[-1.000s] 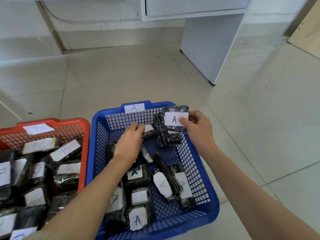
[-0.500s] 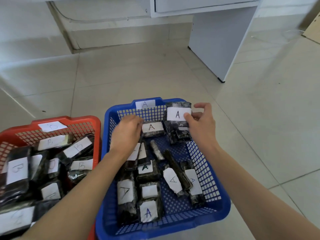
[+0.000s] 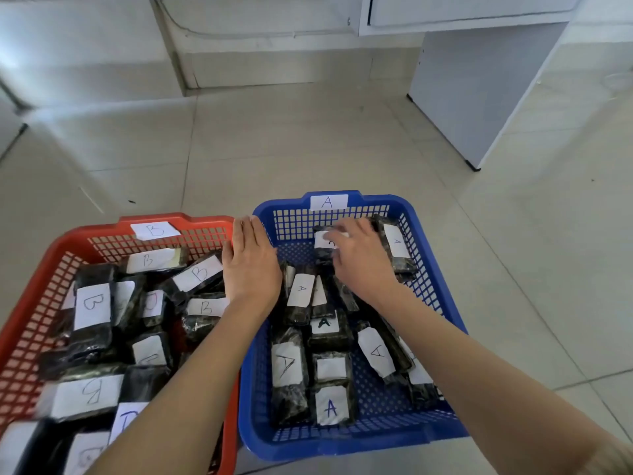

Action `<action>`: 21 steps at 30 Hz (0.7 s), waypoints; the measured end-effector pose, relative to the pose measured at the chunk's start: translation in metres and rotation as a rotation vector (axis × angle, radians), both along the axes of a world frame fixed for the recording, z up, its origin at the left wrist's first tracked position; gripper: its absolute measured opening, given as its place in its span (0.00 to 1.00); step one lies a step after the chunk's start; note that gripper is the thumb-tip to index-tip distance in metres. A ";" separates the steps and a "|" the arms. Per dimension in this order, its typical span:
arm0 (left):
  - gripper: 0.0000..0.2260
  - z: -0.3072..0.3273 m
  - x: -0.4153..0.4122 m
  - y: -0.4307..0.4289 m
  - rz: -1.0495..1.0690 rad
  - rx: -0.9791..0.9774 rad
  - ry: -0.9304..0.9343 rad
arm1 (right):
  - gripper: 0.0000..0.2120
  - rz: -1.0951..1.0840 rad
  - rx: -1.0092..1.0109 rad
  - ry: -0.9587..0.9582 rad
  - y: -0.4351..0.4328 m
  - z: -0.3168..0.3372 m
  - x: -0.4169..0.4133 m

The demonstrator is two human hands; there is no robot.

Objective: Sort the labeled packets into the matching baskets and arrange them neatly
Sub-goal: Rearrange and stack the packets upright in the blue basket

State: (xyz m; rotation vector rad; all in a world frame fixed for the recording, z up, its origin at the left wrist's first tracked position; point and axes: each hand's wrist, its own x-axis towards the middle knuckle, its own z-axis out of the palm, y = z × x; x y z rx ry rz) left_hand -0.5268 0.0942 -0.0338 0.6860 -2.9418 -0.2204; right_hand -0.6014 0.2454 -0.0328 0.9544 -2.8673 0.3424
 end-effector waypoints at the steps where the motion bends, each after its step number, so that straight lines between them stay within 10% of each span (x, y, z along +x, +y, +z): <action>1: 0.30 0.000 0.000 0.001 -0.001 -0.003 -0.002 | 0.20 0.080 0.020 -0.034 0.000 -0.002 0.000; 21: 0.32 0.002 0.003 0.000 -0.029 0.049 0.047 | 0.22 0.220 0.286 0.037 0.003 -0.002 -0.020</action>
